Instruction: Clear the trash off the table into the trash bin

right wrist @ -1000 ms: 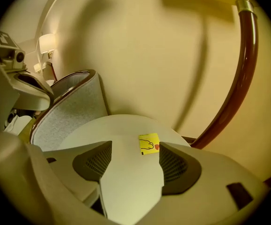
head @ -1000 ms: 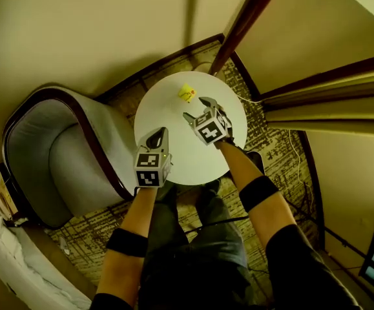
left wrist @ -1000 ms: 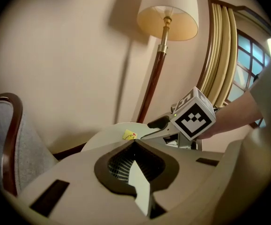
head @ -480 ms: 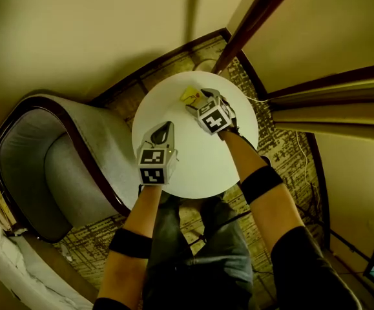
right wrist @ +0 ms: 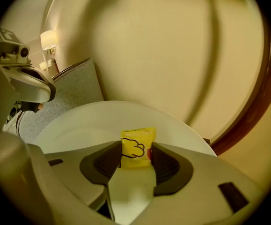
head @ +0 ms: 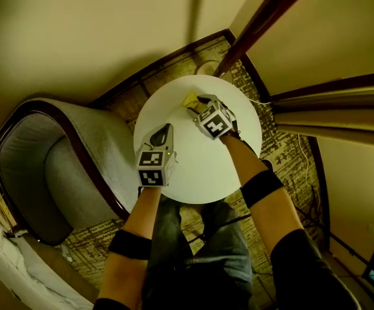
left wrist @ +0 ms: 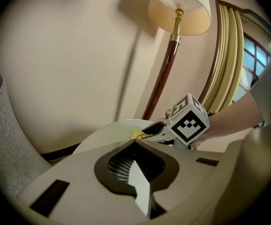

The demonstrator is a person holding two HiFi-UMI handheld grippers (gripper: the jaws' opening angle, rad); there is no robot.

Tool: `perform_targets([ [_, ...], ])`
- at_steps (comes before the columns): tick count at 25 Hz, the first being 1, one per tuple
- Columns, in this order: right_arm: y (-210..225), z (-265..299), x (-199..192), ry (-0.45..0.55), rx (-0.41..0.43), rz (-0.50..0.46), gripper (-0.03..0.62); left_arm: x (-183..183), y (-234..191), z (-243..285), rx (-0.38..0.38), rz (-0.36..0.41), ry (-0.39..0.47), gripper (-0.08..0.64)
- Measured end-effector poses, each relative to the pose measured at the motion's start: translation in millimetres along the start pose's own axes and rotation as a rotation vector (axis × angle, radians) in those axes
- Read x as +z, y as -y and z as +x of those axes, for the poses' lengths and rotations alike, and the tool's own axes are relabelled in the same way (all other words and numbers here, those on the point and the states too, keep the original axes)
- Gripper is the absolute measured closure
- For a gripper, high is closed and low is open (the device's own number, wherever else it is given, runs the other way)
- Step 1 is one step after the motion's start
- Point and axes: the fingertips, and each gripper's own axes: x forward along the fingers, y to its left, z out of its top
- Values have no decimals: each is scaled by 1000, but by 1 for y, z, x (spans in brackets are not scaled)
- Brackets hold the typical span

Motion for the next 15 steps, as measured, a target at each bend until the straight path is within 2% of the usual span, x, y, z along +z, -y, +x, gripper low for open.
perform_targets([
  [5,-3,-2,0,-10,-2,2,425,2,-1,-1,2,-11,-4,558],
  [6,-3,-3,-1,-14,-7,0,529,1,-1,-2,2,-12,-6,558],
  [15,-14,-36,11,39,-10,3,551,5,12,-21,17,-19,-9,558],
])
